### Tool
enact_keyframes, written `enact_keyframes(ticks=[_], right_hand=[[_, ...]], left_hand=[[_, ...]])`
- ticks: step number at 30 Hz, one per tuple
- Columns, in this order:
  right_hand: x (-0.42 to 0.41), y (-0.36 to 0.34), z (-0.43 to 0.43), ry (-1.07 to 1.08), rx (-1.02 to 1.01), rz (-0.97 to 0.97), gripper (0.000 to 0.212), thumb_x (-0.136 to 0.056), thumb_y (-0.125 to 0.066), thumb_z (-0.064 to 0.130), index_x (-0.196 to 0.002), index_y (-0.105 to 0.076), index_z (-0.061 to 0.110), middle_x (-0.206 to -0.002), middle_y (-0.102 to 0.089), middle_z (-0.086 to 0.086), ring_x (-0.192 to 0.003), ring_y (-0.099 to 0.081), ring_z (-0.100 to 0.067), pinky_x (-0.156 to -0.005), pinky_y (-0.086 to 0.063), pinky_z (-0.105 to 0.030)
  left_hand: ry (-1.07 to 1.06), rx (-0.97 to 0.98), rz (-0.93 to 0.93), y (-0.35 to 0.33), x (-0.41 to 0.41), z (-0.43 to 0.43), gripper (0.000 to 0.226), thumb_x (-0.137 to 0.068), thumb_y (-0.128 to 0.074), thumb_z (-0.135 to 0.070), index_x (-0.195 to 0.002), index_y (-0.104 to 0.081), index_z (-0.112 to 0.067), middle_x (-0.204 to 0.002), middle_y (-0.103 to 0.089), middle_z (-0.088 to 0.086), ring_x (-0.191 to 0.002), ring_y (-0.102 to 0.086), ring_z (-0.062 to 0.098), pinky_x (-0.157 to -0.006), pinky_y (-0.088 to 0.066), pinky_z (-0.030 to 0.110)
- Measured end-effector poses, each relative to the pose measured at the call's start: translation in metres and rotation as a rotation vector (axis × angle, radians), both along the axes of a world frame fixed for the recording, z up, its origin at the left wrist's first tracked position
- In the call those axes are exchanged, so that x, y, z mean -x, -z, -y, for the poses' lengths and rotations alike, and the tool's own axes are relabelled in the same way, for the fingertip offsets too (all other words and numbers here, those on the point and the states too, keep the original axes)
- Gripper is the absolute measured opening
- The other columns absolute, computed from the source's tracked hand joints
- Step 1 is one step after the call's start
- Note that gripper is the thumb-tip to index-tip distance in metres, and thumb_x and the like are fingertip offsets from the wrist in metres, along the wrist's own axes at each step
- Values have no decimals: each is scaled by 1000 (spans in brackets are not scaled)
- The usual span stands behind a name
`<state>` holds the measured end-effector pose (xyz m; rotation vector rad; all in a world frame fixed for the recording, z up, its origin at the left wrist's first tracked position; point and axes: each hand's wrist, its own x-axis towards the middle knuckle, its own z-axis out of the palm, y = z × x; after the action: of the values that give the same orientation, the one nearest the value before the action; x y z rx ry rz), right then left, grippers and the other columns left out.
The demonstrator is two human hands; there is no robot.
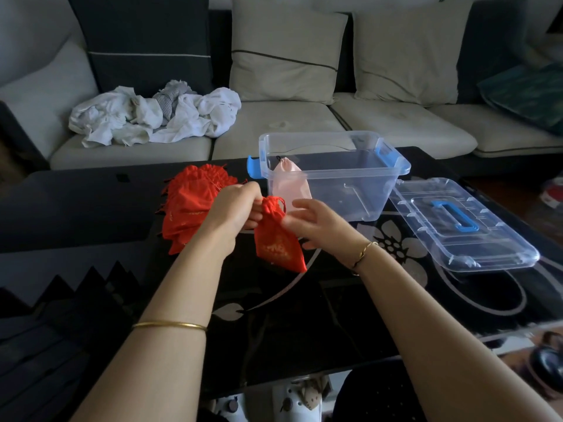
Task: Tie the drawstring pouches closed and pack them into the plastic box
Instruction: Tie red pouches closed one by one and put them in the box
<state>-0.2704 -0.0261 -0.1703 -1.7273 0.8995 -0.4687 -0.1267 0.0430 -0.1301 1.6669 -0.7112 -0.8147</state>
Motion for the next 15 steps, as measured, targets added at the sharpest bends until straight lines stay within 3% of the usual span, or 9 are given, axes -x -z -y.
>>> enact_keyframes(ticks=[2, 7, 9, 11, 13, 15], right_hand=[[-2, 7, -3, -20, 104, -94, 65, -76, -74, 32, -131, -40, 18, -119, -57, 2, -104, -58, -12, -78, -50, -22], [-7, -2, -6, 166, 432, -44, 25, -80, -68, 16, -103, -59, 14, -90, -61, 3, -84, -57, -13, -62, -41, -15], [-7, -14, -6, 170, 486, -42, 19, -82, -66, 15, -101, -65, 13, -88, -63, 1, -83, -59, -15, -67, -44, -20], [-8, -33, -1, 177, 480, -8, 17, -84, -64, 17, -99, -68, 11, -94, -68, -4, -87, -64, -21, -80, -52, -33], [-14, -54, 17, 221, 498, 23, 18, -83, -64, 18, -98, -69, 8, -95, -70, -11, -89, -66, -27, -84, -53, -45], [-25, -77, 43, 283, 506, 43, 20, -83, -65, 18, -97, -69, 5, -95, -70, -15, -89, -66, -30, -84, -52, -48]], left_hand=[[-36, 25, -95, -2, 1, 0, 24, -85, -44, -7, -61, -50, -9, -50, -54, 0, -53, -48, 14, -52, -39, 23], [-32, 133, -267, -8, 0, -1, 24, -86, -47, -11, -64, -56, -11, -54, -58, -3, -55, -51, 10, -52, -41, 20], [-26, 168, -295, -11, -3, 0, 20, -88, -49, -13, -71, -60, -12, -65, -60, -1, -59, -54, 9, -54, -42, 19], [-62, 190, -291, -13, -9, 2, 15, -89, -51, -14, -79, -62, -12, -72, -62, -1, -63, -57, 8, -56, -43, 19], [-140, 156, -204, -11, -19, 7, 12, -90, -52, -12, -80, -60, -14, -74, -60, -1, -64, -55, 8, -56, -42, 21], [-202, 101, -51, -6, -32, 14, 15, -91, -51, -11, -78, -58, -15, -73, -56, 0, -61, -51, 9, -56, -42, 22]])
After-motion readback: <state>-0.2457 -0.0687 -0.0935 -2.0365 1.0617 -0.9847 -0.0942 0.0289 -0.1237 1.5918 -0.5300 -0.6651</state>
